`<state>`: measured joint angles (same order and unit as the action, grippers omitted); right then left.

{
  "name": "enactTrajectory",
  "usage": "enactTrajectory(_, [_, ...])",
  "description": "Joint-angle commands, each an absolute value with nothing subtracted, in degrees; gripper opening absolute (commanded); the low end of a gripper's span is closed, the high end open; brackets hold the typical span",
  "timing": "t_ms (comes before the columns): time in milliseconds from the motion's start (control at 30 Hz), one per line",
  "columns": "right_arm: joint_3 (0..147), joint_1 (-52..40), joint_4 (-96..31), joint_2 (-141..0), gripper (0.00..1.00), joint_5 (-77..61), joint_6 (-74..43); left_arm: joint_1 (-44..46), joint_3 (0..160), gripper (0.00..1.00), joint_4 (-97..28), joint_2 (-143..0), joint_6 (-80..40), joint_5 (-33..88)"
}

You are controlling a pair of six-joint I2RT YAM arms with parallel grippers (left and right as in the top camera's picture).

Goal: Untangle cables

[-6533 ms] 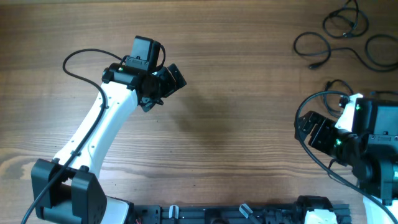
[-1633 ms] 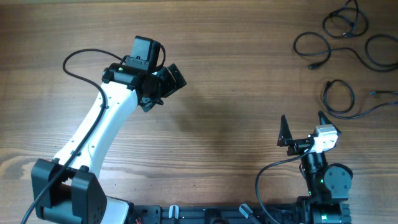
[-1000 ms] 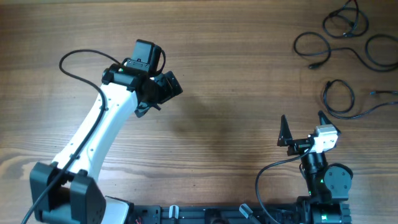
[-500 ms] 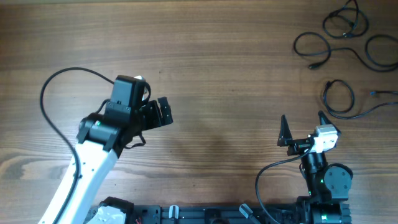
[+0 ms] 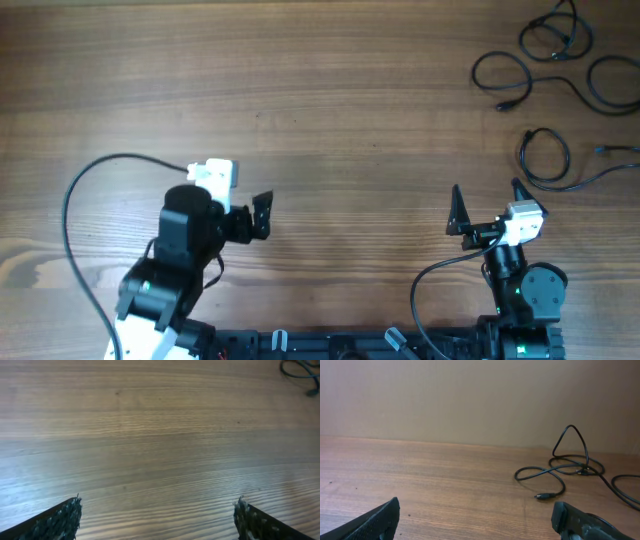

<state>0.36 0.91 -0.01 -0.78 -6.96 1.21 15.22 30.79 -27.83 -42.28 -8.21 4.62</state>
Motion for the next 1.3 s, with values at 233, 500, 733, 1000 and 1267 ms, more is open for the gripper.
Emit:
enactTrajectory(233, [0.4,0.6,0.1,-0.2,1.0,-6.0,1.4,8.1,19.9,1.0,-21.6,-28.2,-6.4,8.1])
enactTrajectory(500, [0.4,0.6,0.1,-0.2,1.0,-6.0,1.4,0.3,12.1,1.0,-14.8,-18.2,-11.6,12.7])
enactTrajectory(733, [0.4,0.6,0.1,-0.2,1.0,-6.0,1.4,-1.8,11.0,1.0,-13.4,-15.2,-10.9,12.8])
enactTrajectory(1000, [0.4,0.6,0.2,-0.2,1.0,-6.0,1.4,-1.8,3.4,1.0,0.8,-7.7,-10.9,14.1])
enactTrajectory(1267, [0.4,0.6,0.1,-0.2,1.0,-6.0,1.4,-1.8,0.3,1.0,6.5,-0.7,-8.6,12.8])
